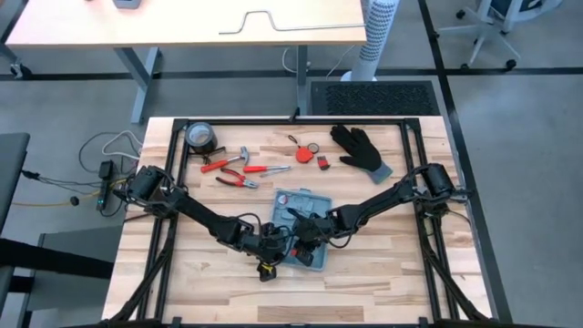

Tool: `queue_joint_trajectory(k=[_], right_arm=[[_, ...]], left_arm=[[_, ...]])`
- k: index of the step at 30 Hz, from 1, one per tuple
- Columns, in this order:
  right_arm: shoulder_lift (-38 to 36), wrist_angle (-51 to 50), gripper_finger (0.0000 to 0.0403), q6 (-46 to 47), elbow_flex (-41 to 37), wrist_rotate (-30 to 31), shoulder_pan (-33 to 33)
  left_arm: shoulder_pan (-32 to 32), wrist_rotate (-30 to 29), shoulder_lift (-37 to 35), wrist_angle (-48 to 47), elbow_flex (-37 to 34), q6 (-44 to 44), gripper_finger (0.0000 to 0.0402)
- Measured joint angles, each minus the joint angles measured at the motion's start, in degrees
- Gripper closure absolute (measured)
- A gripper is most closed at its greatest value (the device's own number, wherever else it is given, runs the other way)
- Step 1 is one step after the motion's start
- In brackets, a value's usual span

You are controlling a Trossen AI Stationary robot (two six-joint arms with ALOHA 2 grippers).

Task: Prefit tool cases
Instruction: Put the orange screwdriver bits into the gray prefit tool case

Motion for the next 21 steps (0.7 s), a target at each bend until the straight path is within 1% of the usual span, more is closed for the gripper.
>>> queue_joint_trajectory(k=[7,16,18,21], right_arm=[[0.1,2.0,0.0402,-1.4,-0.1,-1.8,0.1],[0.1,1.6,0.0403,-1.4,-0.1,-2.2,0.1],[0.1,0.2,0.0403,0.1,0.0,-0.3,0.1],[-0.5,-1.9,0.0402,2.2,0.0,5.5,0.4]], left_arm=[[0.1,0.0,0.0,0.0,0.0,0.4,0.0401],[0.1,-0.4,0.1,0.0,0.0,0.9,0.0401],[0.2,-0.8,0.1,0.0,0.0,0.9,0.0401],[0.4,-1.7,0.1,0.0,-0.1,0.9,0.0401]])
